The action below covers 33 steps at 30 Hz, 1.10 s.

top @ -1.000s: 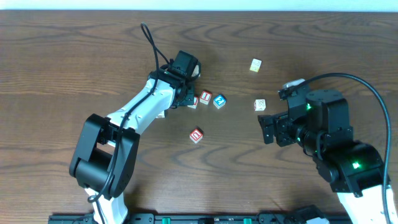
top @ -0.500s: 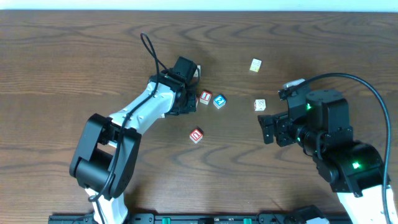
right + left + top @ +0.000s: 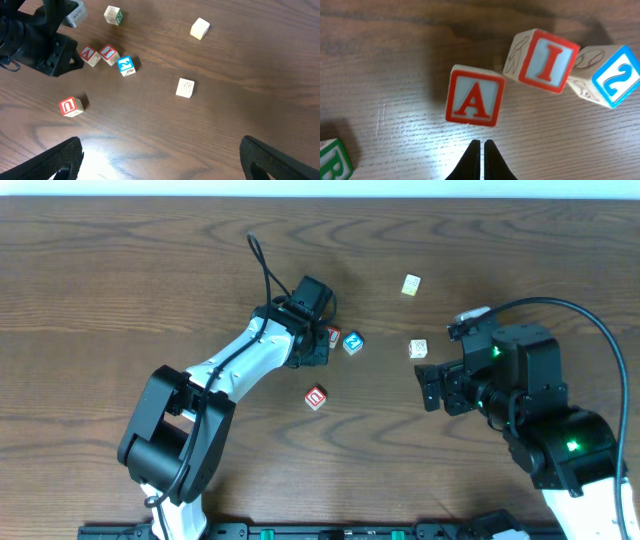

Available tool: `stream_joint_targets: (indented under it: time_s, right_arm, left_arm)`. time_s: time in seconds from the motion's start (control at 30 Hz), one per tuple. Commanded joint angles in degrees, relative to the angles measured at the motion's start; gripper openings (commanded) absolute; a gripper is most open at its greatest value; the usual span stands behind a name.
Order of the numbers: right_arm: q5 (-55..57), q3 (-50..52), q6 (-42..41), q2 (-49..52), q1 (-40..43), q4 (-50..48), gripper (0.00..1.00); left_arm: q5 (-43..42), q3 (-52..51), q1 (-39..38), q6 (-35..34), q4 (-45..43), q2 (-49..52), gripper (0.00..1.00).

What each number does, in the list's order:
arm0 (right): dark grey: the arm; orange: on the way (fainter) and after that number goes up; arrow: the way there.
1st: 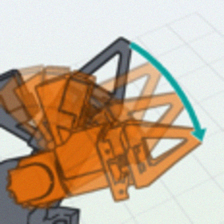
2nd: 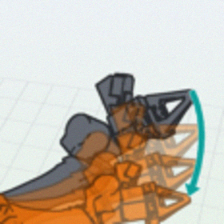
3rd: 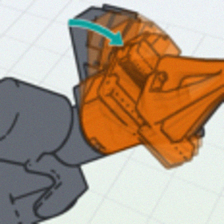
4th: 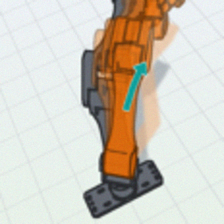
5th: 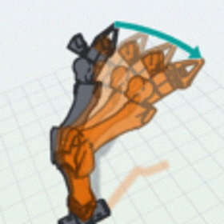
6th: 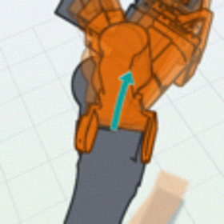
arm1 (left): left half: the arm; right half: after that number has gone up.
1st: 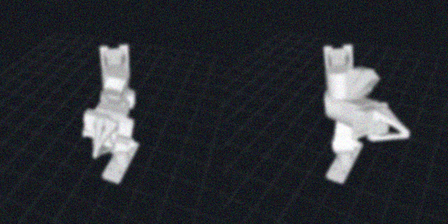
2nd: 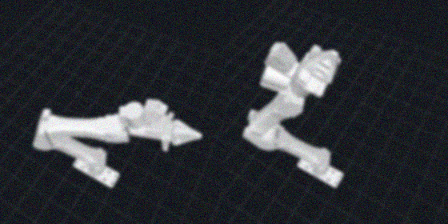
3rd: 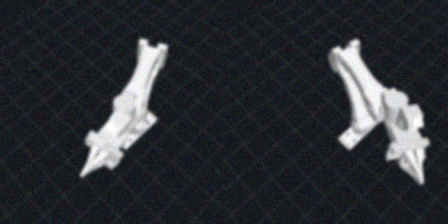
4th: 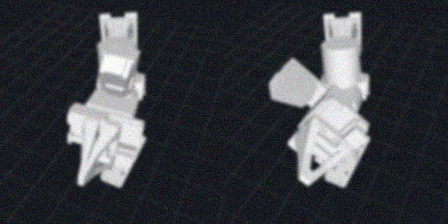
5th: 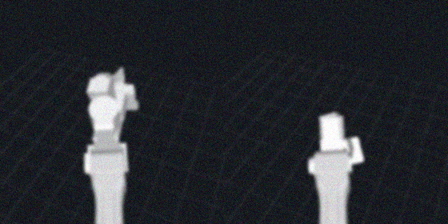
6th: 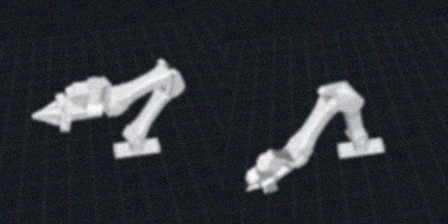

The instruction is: Spell out Ai2

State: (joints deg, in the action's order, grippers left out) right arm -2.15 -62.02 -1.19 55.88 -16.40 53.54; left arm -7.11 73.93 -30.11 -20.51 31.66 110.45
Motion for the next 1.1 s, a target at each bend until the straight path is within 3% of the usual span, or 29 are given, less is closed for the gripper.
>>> stream_joint_targets:
  time_s: [0.0,1.07]
  right_arm:
    - [-0.3,0.0,0.6,0.0,0.3,0.0,0.99]
    - [-0.3,0.0,0.6,0.0,0.3,0.0,0.99]
  left_arm:
    - [0.6,-0.3,0.2,1.2,-0.7,0.8,0.06]
    - [2.6,-0.3,0.1,3.2,-3.1,3.4,0.06]
